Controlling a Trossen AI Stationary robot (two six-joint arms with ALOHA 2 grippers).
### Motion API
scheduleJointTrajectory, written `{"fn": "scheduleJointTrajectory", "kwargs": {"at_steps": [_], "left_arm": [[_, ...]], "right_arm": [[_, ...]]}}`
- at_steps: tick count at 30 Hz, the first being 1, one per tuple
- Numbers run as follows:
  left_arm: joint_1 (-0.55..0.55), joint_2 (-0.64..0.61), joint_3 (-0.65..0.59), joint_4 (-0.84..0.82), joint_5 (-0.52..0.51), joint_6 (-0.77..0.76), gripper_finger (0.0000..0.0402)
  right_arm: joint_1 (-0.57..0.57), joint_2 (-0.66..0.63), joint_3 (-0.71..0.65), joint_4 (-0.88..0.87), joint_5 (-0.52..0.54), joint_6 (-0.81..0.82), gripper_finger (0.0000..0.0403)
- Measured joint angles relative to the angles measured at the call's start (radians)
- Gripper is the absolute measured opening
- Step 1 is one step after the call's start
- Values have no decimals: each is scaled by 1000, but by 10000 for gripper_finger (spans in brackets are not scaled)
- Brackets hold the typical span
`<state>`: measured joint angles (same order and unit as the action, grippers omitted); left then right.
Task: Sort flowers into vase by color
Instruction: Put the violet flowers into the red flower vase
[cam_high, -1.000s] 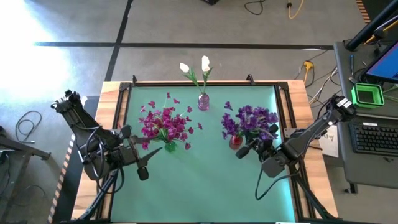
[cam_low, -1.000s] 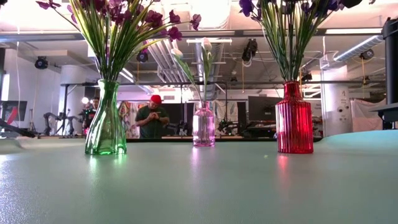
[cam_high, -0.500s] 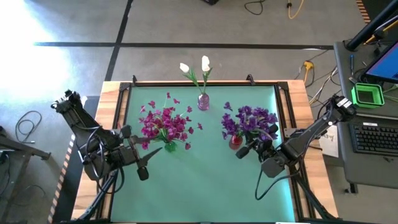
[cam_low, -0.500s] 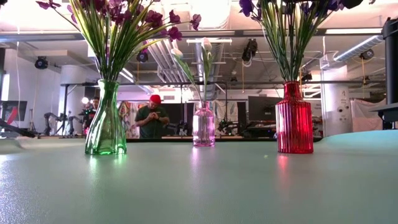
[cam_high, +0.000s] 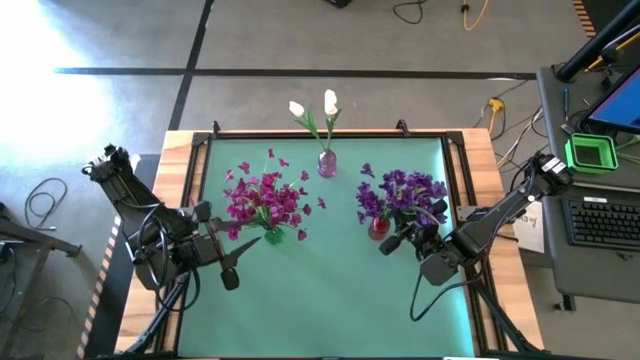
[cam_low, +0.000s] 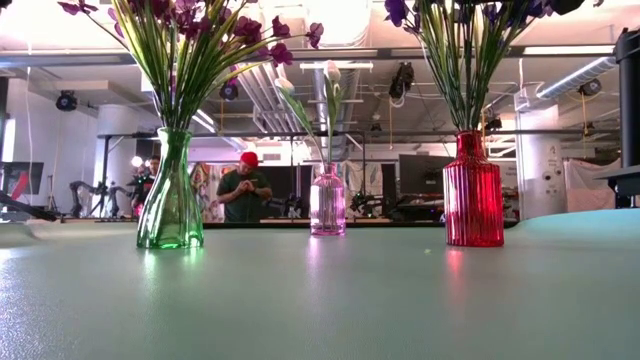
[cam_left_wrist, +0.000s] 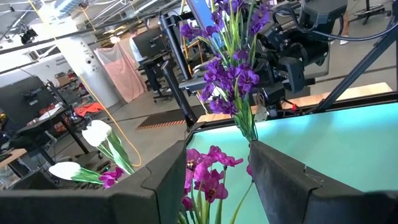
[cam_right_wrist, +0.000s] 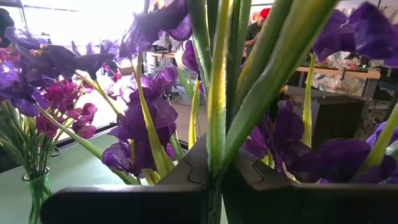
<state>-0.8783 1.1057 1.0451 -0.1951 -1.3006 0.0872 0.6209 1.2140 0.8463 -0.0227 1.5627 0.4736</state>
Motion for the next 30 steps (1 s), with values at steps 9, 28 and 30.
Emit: {"fn": "scheduleJointTrajectory", "kwargs": {"at_steps": [9,28,30], "left_arm": [[0,0,0,-1,0,0,164],[0,0,0,-4,0,0,164],[0,0,0,-4,0,0,164]], "right_arm": [[-1,0,0,-3,-22,-3,13],[-2,0,-16,-2,-47,-2,13],[-2,0,-16,1,-52,-2,13]]}}
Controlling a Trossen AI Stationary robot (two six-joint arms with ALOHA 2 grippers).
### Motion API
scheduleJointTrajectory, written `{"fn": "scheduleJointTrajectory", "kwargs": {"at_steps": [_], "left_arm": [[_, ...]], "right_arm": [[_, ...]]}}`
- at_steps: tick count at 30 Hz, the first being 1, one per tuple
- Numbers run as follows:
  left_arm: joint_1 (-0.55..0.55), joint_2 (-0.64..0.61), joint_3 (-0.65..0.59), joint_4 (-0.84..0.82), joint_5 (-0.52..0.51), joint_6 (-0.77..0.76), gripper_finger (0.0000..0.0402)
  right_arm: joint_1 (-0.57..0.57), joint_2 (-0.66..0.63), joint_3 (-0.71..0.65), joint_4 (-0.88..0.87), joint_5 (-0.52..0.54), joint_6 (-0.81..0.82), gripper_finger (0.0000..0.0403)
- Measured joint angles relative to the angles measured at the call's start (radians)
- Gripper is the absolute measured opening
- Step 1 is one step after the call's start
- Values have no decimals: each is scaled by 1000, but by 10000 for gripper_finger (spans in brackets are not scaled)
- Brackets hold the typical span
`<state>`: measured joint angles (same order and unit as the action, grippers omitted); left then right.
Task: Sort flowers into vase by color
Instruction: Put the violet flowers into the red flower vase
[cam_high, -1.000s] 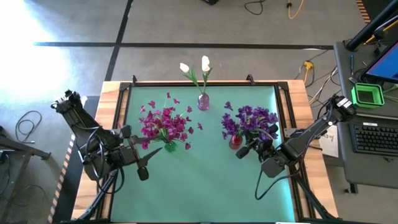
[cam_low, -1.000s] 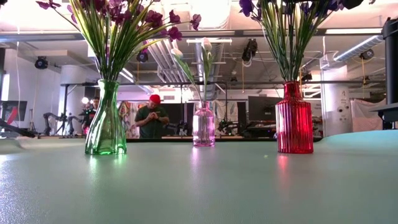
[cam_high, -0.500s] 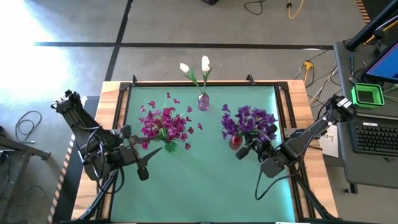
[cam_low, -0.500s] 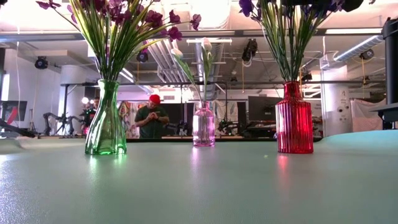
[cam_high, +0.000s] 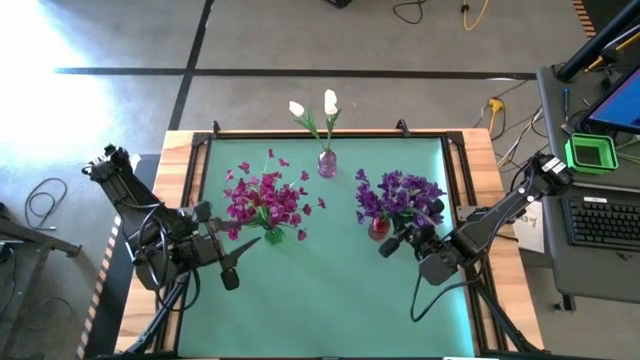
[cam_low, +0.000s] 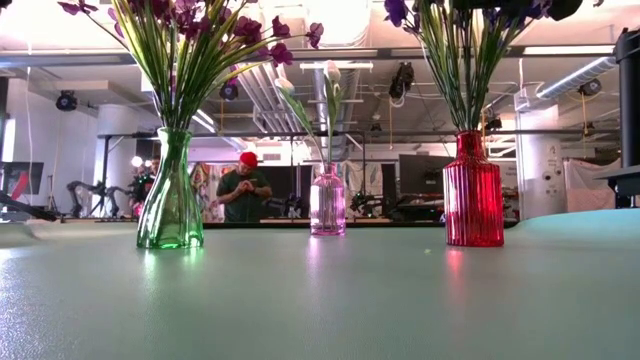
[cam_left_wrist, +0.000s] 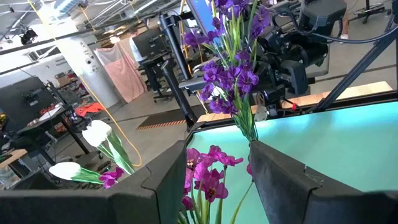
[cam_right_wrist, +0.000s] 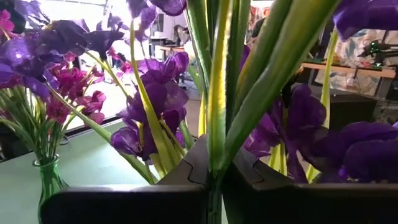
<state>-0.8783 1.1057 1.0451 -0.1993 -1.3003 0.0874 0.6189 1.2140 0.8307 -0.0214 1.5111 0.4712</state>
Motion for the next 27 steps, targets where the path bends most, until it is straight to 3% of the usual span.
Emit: {"fn": "scheduleJointTrajectory", "kwargs": {"at_steps": [5,13,17,27], "left_arm": [[0,0,0,0,0,0,164],[0,0,0,0,0,0,164],[0,0,0,0,0,0,164],[0,0,0,-1,0,0,164]], "right_arm": [[0,-1,0,4,-24,-1,28],[0,-4,0,4,-27,-9,117],[0,-10,10,4,-27,-15,142],[0,-10,64,4,-27,-79,127]]}}
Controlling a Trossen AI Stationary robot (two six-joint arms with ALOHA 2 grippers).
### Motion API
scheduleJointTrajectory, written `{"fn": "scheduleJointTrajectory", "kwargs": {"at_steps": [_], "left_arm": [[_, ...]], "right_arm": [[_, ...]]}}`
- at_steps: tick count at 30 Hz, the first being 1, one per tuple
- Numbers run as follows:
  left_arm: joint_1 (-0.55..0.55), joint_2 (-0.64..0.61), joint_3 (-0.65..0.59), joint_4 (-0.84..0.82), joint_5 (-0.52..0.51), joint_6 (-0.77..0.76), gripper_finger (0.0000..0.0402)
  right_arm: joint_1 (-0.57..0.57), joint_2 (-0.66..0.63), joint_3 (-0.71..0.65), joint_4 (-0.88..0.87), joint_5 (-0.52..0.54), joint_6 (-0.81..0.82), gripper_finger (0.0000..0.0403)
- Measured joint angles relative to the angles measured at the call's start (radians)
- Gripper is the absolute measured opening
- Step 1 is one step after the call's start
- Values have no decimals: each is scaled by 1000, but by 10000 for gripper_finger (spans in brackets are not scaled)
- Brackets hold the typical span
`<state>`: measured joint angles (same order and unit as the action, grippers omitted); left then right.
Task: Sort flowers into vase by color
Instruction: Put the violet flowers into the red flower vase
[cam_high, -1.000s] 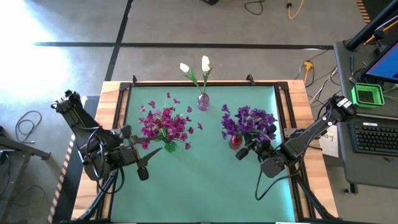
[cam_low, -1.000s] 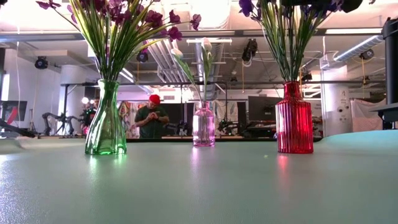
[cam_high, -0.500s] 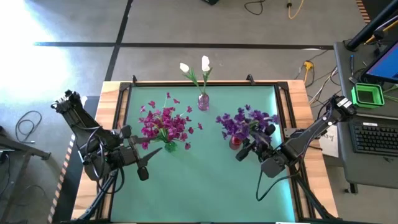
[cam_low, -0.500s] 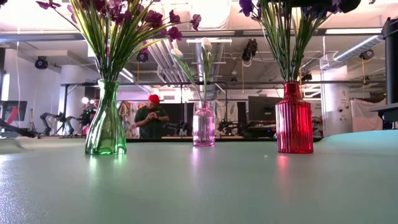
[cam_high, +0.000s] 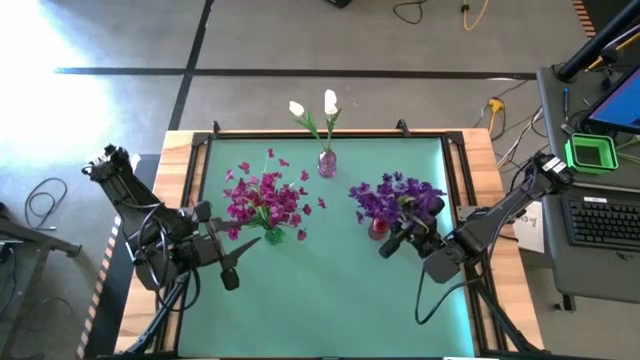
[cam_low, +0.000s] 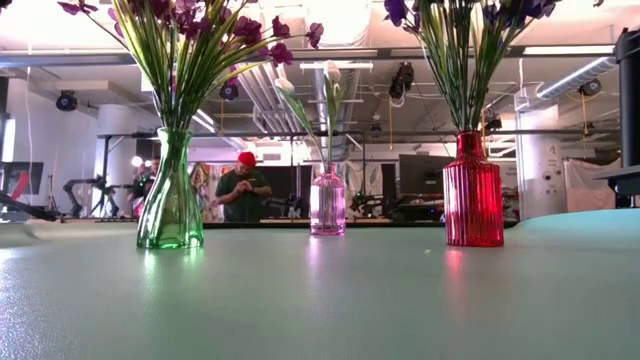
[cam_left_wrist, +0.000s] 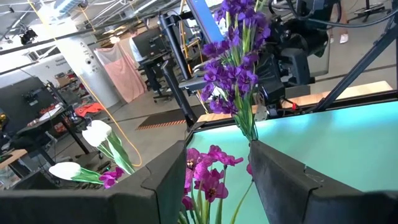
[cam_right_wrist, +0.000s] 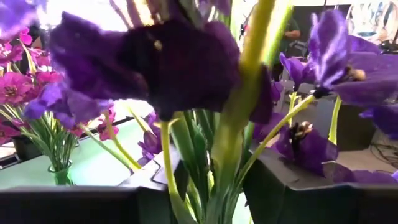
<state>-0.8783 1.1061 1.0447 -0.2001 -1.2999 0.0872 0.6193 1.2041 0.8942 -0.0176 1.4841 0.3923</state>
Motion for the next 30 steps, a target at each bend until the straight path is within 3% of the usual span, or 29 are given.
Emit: {"fn": "scheduleJointTrajectory", "kwargs": {"at_steps": [15,30], "left_arm": [[0,0,0,-3,0,0,164],[0,0,0,-5,0,0,164]], "right_arm": [[3,0,2,-7,-26,0,27],[2,3,-15,-37,-76,29,14]]}}
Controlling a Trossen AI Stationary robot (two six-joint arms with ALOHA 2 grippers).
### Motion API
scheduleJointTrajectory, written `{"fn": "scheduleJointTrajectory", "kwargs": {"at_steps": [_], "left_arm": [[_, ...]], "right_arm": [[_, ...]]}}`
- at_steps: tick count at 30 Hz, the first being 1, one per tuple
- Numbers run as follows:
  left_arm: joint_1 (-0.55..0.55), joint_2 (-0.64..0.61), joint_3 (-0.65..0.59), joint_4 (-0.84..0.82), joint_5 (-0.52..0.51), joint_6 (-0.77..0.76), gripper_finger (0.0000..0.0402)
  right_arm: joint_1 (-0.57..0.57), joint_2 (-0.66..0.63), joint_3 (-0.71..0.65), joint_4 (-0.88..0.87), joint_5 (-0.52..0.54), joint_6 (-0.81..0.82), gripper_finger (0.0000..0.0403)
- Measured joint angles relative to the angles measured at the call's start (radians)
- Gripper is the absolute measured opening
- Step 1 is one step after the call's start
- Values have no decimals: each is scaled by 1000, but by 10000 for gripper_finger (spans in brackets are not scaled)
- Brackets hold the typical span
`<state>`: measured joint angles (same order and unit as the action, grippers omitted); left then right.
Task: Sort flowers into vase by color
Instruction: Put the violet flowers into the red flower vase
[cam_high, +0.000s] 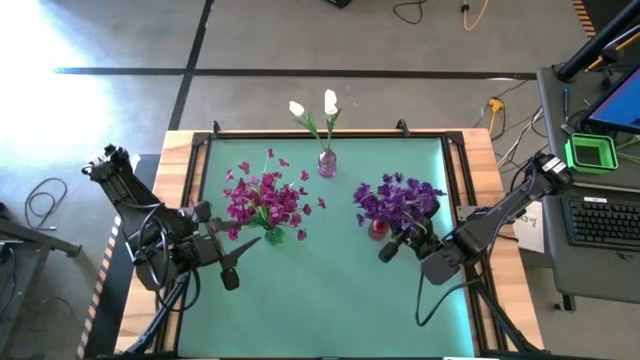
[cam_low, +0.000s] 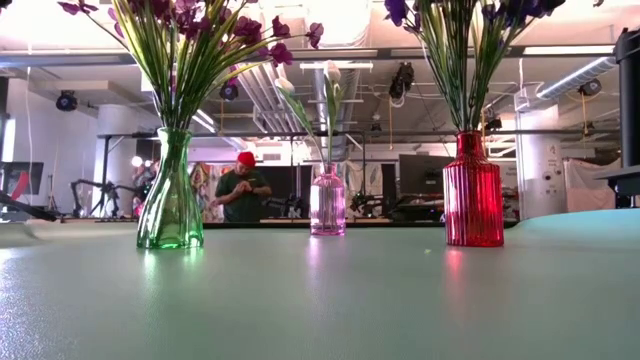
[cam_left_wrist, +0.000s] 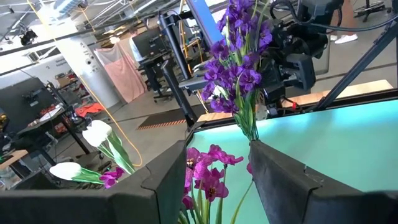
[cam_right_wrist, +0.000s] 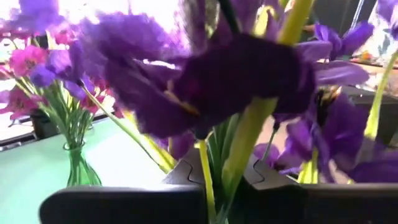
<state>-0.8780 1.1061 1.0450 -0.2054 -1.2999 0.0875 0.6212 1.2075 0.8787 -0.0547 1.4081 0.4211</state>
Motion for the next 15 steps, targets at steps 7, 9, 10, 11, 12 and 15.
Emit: {"fn": "scheduleJointTrajectory", "kwargs": {"at_steps": [7,9,10,11,12,15], "left_arm": [[0,0,0,-1,0,0,164],[0,0,0,-1,0,0,164],[0,0,0,-1,0,0,164],[0,0,0,-1,0,0,164],[0,0,0,-1,0,0,164],[0,0,0,-1,0,0,164]], "right_arm": [[0,5,-16,-7,-48,6,13],[0,5,-16,-25,-48,29,13],[0,5,-16,-38,-49,42,13],[0,5,-16,-51,-54,56,13],[0,5,-17,-65,-57,65,13],[0,5,-17,-116,-82,122,13]]}}
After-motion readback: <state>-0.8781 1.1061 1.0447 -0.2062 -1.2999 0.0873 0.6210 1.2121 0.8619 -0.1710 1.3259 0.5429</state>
